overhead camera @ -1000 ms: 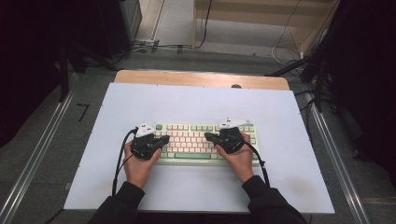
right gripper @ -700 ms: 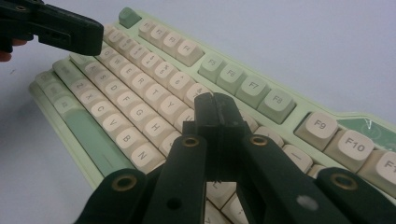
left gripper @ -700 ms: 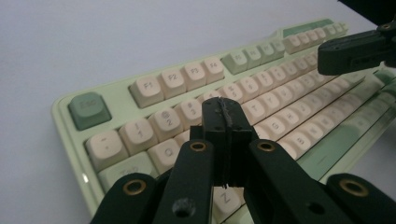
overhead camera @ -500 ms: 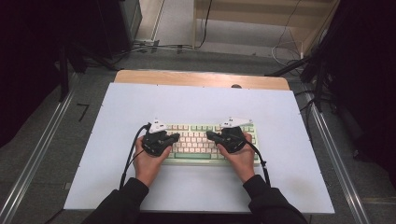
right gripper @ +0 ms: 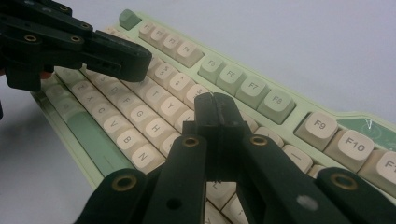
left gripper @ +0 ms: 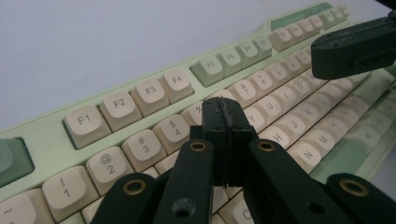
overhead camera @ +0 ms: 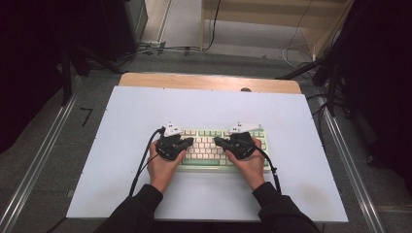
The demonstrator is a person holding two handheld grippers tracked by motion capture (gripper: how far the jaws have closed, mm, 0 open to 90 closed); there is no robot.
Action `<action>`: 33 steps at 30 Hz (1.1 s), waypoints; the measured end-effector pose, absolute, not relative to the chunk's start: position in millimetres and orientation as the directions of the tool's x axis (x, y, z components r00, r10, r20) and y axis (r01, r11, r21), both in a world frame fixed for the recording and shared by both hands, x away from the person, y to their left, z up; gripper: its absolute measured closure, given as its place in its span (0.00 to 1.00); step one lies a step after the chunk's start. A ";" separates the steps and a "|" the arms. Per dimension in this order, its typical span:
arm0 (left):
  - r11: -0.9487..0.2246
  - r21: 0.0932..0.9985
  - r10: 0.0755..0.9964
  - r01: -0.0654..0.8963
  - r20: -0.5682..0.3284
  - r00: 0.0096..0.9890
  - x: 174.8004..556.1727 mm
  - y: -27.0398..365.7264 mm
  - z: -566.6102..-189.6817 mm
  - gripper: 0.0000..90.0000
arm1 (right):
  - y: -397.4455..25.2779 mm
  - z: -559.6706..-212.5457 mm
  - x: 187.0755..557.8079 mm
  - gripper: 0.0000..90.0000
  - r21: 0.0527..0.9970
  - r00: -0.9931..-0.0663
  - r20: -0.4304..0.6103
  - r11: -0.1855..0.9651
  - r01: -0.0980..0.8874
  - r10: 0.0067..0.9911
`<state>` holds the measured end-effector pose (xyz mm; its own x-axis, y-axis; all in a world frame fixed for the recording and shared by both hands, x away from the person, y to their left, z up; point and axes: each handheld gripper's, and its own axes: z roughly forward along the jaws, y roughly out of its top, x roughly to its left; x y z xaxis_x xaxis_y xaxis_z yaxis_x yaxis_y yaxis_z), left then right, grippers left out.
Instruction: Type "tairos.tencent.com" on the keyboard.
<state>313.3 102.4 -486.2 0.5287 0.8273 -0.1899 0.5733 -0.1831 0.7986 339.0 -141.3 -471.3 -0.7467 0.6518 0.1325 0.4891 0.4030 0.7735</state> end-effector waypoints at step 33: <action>-0.211 0.781 0.833 0.588 -0.171 0.526 314.5 102.9 -490.0 1.00 | -140.9 -472.1 338.9 0.98 0.771 -0.746 0.130 0.406 0.490 0.653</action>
